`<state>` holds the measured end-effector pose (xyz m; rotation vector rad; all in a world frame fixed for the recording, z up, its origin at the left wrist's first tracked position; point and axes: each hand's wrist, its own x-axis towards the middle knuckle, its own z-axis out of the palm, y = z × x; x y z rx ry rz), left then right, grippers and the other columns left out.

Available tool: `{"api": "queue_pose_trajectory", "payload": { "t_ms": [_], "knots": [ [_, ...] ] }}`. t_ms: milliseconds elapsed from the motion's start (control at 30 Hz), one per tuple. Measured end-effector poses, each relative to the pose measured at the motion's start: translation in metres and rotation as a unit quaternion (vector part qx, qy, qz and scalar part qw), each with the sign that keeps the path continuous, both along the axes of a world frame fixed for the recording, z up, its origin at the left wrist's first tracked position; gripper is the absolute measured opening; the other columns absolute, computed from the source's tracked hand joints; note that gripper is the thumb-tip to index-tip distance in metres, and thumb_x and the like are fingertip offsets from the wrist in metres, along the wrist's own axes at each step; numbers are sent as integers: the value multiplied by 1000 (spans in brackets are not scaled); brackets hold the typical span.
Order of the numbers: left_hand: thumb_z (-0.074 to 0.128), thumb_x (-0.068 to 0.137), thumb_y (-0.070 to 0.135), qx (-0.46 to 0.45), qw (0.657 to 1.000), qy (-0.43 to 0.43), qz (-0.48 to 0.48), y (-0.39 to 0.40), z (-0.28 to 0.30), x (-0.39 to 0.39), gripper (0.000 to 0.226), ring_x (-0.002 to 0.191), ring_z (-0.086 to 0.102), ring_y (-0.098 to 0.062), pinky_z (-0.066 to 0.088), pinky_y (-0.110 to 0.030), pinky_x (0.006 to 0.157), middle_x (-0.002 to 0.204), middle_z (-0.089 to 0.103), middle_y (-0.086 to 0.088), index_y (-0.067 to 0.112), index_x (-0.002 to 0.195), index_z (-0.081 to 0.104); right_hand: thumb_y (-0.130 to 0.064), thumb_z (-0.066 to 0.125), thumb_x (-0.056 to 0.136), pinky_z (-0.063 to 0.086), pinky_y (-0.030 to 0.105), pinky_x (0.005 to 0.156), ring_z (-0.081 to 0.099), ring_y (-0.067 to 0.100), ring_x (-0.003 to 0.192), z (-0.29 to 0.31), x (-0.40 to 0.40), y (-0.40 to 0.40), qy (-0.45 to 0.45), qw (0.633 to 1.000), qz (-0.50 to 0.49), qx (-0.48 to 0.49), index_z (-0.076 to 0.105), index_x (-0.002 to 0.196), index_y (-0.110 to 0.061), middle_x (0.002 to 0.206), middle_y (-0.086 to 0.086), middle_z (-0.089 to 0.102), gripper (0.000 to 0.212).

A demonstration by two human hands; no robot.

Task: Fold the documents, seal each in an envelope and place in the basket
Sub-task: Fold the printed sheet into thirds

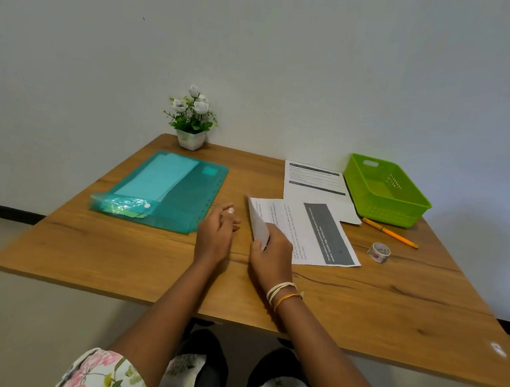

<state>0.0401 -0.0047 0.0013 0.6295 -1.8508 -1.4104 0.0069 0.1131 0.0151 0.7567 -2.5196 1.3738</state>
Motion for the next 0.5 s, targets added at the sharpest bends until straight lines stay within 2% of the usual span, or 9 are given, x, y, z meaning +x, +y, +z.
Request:
{"api": "queue_pose_trajectory", "payload": {
  "t_ms": [100,167,267,367,500],
  "knots": [
    [44,100,33,-125,987,-95,-14,2,1,1,35,103,60,-10,50,-40,92,114,66,5,25,131,55,-10,62,84,52,40,95,51,27,120,1,-3,2,-158,983,-39,-85,43,130,-23,135,7,51,51],
    [41,101,34,-196,969,-146,-35,6,3,3,35,117,56,-17,37,-46,105,127,62,4,27,133,53,-8,63,82,53,36,92,50,26,119,1,-4,6,-217,970,-38,-102,37,131,-26,137,7,48,58],
    [35,102,38,-276,931,-215,-106,8,4,2,40,138,37,-16,16,-50,115,147,44,9,36,142,43,-6,65,82,47,28,92,49,24,119,5,-4,10,-193,979,-12,-66,38,133,-19,135,7,49,59],
    [32,102,40,-324,899,-256,-147,6,1,0,40,144,25,-13,11,-50,118,151,38,12,38,139,47,-13,65,84,39,33,105,43,25,129,7,-6,11,-148,989,-11,26,40,138,-13,141,9,44,59],
    [36,101,39,-341,885,-278,-149,7,1,-1,39,145,22,-12,7,-47,117,151,37,14,38,138,49,-22,60,87,44,33,97,46,26,118,6,-9,20,-43,978,-56,194,47,130,-11,130,11,45,46]
  ]
}}
